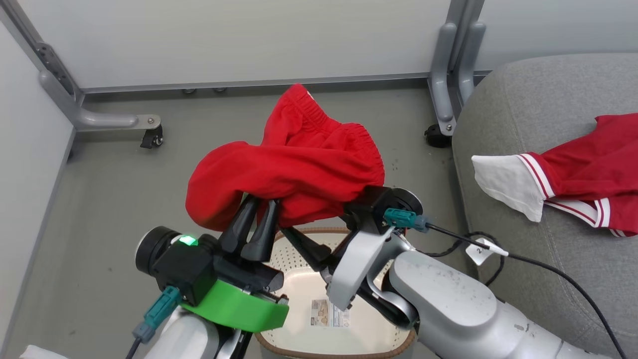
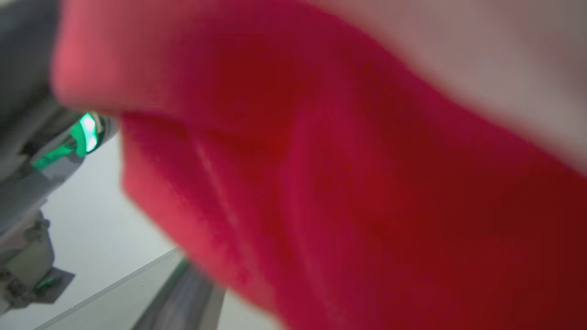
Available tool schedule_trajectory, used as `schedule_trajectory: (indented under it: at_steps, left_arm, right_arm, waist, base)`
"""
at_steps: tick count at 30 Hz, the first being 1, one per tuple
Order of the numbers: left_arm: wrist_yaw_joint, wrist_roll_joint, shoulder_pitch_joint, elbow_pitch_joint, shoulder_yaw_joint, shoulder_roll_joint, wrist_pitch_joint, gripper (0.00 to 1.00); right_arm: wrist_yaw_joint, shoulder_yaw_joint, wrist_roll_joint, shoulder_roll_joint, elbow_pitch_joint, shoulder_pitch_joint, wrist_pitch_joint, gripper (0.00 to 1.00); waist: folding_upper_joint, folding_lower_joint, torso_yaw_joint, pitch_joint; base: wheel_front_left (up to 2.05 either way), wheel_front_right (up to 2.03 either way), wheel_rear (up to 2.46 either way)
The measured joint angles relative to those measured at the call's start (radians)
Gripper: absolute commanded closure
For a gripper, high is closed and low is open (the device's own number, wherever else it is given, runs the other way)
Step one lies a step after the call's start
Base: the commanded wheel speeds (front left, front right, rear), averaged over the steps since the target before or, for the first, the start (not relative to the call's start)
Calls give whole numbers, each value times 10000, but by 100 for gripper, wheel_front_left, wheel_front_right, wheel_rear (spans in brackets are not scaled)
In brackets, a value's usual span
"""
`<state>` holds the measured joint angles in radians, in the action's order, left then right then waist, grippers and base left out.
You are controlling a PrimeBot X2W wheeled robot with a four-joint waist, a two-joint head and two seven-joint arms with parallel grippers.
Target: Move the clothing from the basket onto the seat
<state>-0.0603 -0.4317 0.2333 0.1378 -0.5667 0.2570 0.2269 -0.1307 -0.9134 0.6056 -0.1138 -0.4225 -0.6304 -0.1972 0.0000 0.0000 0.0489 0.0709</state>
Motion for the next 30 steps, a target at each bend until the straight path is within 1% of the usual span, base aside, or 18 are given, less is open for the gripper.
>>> schedule_trajectory:
  at_steps: [7, 8, 9, 10, 18, 30]
  left_arm:
    - [63, -35, 41, -46, -123, -92, 4, 100]
    - [63, -35, 42, -48, -132, -98, 4, 100]
    - [71, -38, 43, -54, -140, -105, 21, 100]
    - [73, -46, 45, -58, -150, -113, 23, 100]
    - [71, -61, 53, -98, -157, -111, 46, 100]
    - [15, -79, 64, -155, -167, -100, 88, 100]
  right_arm:
    - [0, -888, 654, 240, -706, -838, -443, 0]
    - [0, -974, 723, 261, -773, -910, -477, 62]
    - [0, -1055, 805, 286, -846, -984, -518, 85]
    - [0, -1156, 888, 303, -907, -1041, -537, 100]
    - [0, -1595, 1302, 320, -1156, -1356, -644, 100]
    - [0, -1549, 1300, 182, -909, -1380, -650, 100]
  waist:
    - [0, 0, 8, 42]
    - [0, 0, 10, 43]
    - [0, 0, 13, 40]
    - [0, 0, 18, 39]
    - [0, 0, 18, 52]
    - [0, 0, 5, 91]
  base:
    - [0, 0, 0]
    - [0, 0, 0]
    - [0, 0, 0]
    - [0, 0, 0]
    - [0, 0, 0]
    - [0, 0, 0]
